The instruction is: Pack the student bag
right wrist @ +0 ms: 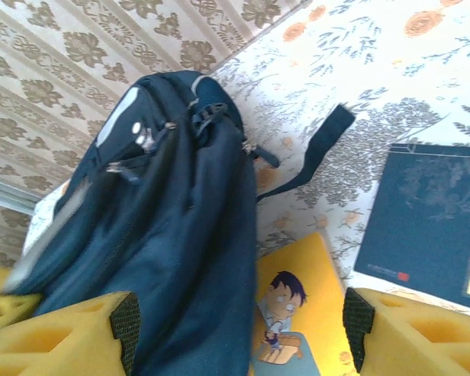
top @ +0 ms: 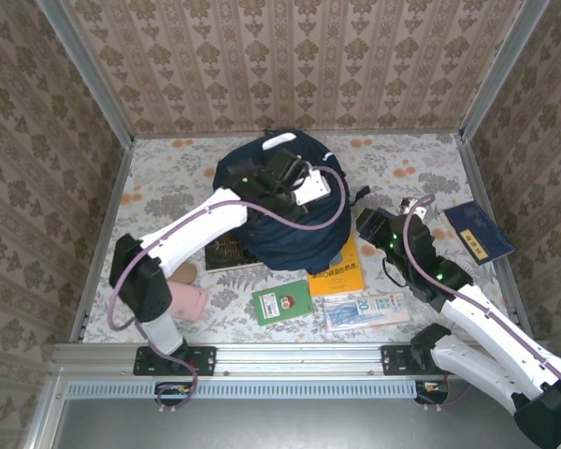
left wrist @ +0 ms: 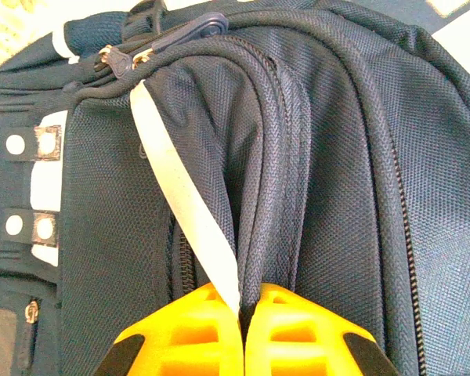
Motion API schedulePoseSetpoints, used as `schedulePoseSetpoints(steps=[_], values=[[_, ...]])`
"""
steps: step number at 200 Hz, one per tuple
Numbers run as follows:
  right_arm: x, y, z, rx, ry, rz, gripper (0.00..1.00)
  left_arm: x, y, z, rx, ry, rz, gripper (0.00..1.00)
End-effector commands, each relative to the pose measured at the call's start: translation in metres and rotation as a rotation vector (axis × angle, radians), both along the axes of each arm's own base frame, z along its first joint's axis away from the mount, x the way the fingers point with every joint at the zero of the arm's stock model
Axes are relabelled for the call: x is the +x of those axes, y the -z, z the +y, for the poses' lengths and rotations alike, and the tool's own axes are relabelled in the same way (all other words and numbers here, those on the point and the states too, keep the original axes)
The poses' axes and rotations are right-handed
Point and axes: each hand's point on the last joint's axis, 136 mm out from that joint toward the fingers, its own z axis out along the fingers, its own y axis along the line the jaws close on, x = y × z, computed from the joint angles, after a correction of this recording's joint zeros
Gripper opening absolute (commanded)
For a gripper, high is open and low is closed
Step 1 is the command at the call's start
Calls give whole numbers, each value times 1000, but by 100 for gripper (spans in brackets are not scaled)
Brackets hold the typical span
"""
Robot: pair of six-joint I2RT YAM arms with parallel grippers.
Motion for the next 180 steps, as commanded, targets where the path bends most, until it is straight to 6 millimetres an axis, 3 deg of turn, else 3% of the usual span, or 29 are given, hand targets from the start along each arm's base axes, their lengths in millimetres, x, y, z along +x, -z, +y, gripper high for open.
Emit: schedulePoseSetpoints(steps=[1,36,64,88,112,128,158,180], values=[[3,-5,-6,-29,-4,31,70,-4,-40,4,-78,73,-149,0],[19,9,15,63,-152,161,72,-17,-25,22,-26,119,-196,0],[30,16,39,144,-281,243,73,-30,-27,33,-15,170,-236,0],[36,27,55,189,-347,313,69,-44,-16,47,39,233,-237,0],[41,42,57,212,-344,353,63,-55,-5,60,45,251,-220,0],[47,48,62,201,-383,326,65,-57,-5,68,8,223,-231,0],[61,52,65,148,-432,119,64,-40,-5,95,-56,60,-206,0],[68,48,60,84,-417,28,63,-42,4,105,-33,49,-200,25]])
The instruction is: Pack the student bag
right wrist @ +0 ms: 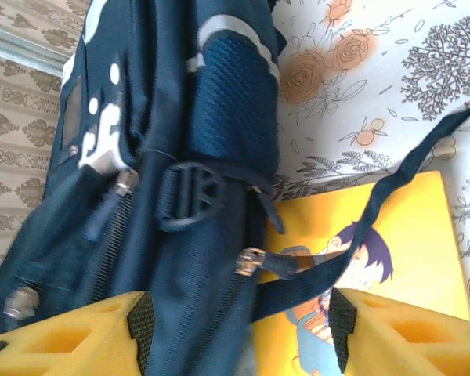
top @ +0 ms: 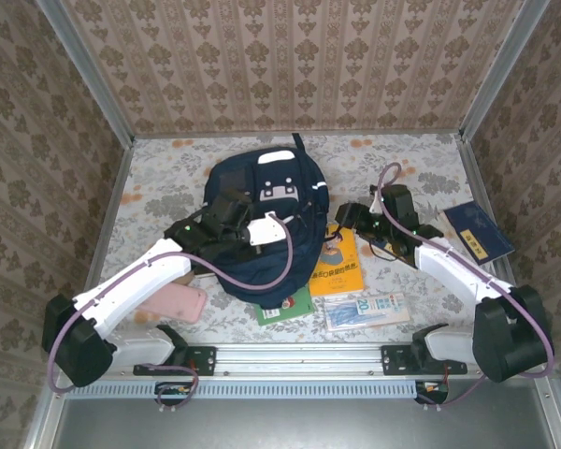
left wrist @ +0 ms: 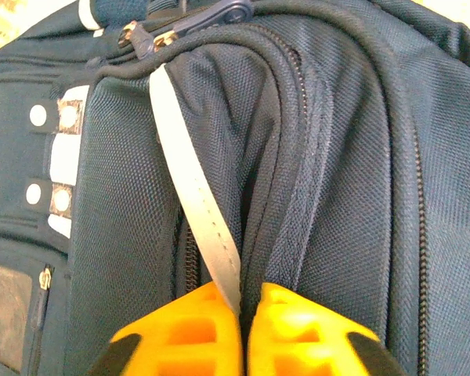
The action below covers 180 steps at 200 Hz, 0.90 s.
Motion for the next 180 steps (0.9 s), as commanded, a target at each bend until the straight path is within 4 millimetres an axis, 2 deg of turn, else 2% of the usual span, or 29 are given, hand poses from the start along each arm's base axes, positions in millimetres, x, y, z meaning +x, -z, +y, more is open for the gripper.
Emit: schedulePoseSetpoints(steps=[1,19,31,36,49,74,92,107,114,134,169,172,180], values=[[18,-26,1,-28,-18,-207,63,16,-25,7,-82,-79,-85,26],[20,-17,6,-65,-57,-102,63,11,-19,9,-85,-94,-36,33],[18,-4,7,-83,-64,20,63,17,-22,11,-133,-193,-2,40],[17,-5,9,-83,-77,47,63,18,-25,11,-155,-239,20,42],[16,13,12,-85,-93,132,55,23,-33,12,-218,-345,76,41],[11,28,0,-91,-2,173,54,26,-50,2,-310,-469,214,37],[8,31,-5,-84,36,191,56,31,-51,-11,-341,-601,370,45],[6,33,-8,-87,71,218,57,35,-42,-30,-285,-650,494,50],[5,35,-12,-98,96,241,57,37,-27,-40,-224,-680,538,54],[1,39,-20,-121,137,281,57,42,-2,-62,-89,-743,519,60],[-9,50,-30,-152,180,315,57,50,26,-67,152,-893,437,60],[-9,42,-31,-143,184,292,57,49,29,-67,169,-898,437,61],[-11,42,-32,-143,189,287,57,49,33,-69,192,-909,437,61]])
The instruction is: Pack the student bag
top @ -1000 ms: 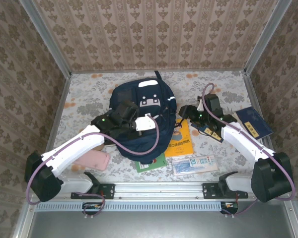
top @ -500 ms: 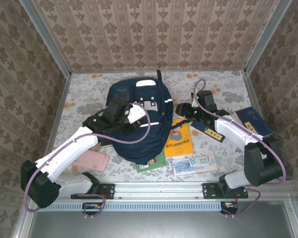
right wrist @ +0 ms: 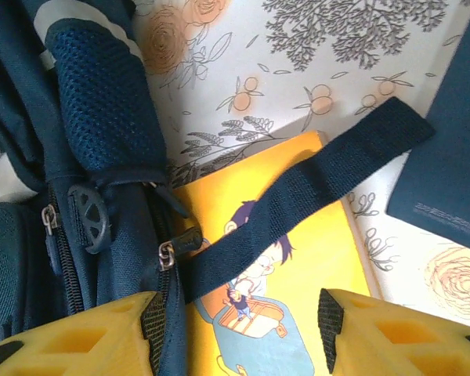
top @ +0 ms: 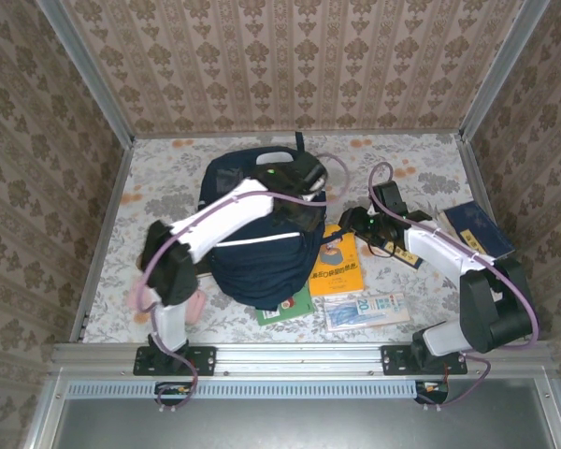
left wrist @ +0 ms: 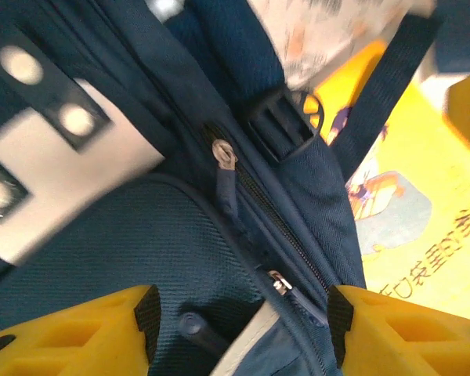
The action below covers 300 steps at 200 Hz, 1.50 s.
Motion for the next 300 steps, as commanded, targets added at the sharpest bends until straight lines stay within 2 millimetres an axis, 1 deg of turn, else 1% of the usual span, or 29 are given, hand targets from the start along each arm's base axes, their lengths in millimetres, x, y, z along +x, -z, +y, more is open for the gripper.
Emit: schedulePoseSetpoints(steps=[1,28,65,82,103,135,154,177,190,201,211,224,239,252,275,286,300], values=[[-13,-1,-12,-27,55,12,57,-9,3,32,198,-128,39,61],[-17,5,-12,-25,52,17,57,-13,20,25,227,-140,74,62],[-19,11,-7,-4,28,23,57,-11,45,33,269,-168,103,62],[-19,11,-4,7,11,21,56,-13,56,31,250,-179,139,64],[-18,14,-1,19,-1,23,56,-16,58,21,201,-181,163,65],[-19,17,2,38,-10,21,56,-18,51,9,125,-182,179,68],[-20,19,3,41,-8,25,56,-20,56,10,123,-195,198,69],[-22,20,3,47,-6,29,56,-19,73,23,186,-215,203,67],[-22,20,3,48,-5,30,55,-16,81,31,213,-222,202,63],[-22,19,3,47,-6,27,55,-14,87,38,227,-230,203,56],[-22,19,2,46,-4,25,55,-14,90,40,217,-226,216,47],[-22,19,2,42,-1,28,55,-16,90,37,183,-207,235,30],[-22,19,2,40,-1,29,55,-18,86,31,139,-184,243,12],[-22,19,1,40,1,29,55,-18,81,26,108,-167,244,0],[-22,18,2,43,-1,29,55,-14,69,25,91,-150,221,0],[-22,15,4,45,-14,21,55,-12,61,27,91,-137,207,0],[-21,10,7,45,-42,-6,55,-6,46,32,85,-126,179,0]])
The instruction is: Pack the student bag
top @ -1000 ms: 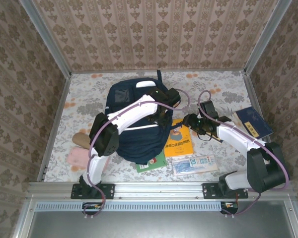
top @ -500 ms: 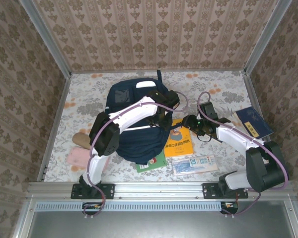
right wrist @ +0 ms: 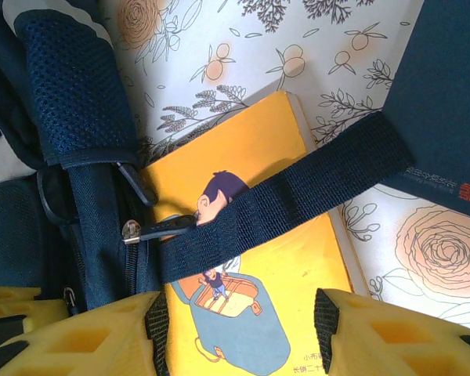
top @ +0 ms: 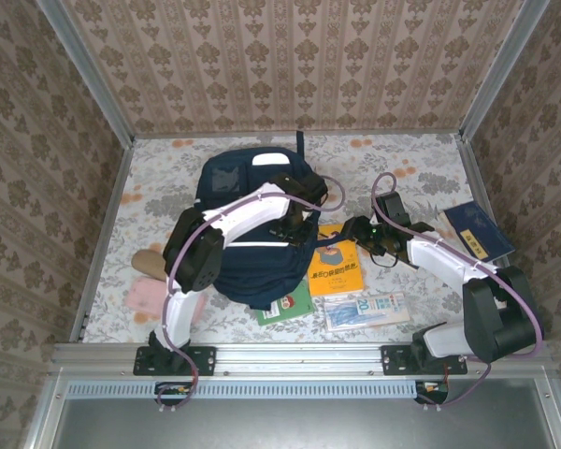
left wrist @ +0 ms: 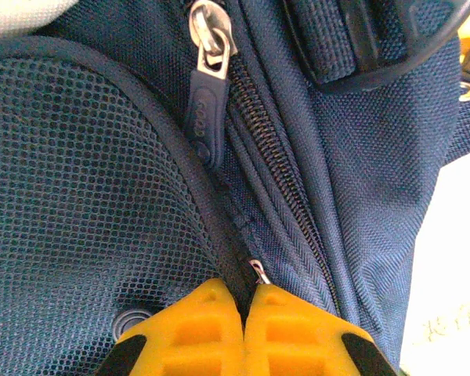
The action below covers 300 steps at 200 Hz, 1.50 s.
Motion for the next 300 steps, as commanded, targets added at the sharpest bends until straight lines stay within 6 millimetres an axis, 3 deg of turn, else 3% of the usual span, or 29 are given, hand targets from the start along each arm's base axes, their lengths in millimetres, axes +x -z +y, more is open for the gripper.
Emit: schedulePoseSetpoints(steps=[1,36,89,115,153,219,275,300], values=[[-3,-6,8,19,-46,-18,56,10,-36,7,-33,51,-65,0],[3,-34,32,83,-183,-186,58,11,-71,18,-107,92,-95,0],[1,-70,68,-103,-453,-542,60,12,-106,36,-223,132,-131,0],[3,-70,66,-154,-485,-592,59,12,-120,44,-291,145,-153,0],[-3,-73,72,-163,-551,-673,50,14,-148,60,-361,130,-199,0],[-17,-78,93,-230,-692,-840,53,15,-188,83,-419,94,-294,0],[-9,-93,117,-257,-739,-965,53,8,-195,88,-485,84,-303,0],[-1,-88,131,-272,-814,-981,39,9,-198,89,-502,65,-307,0]])
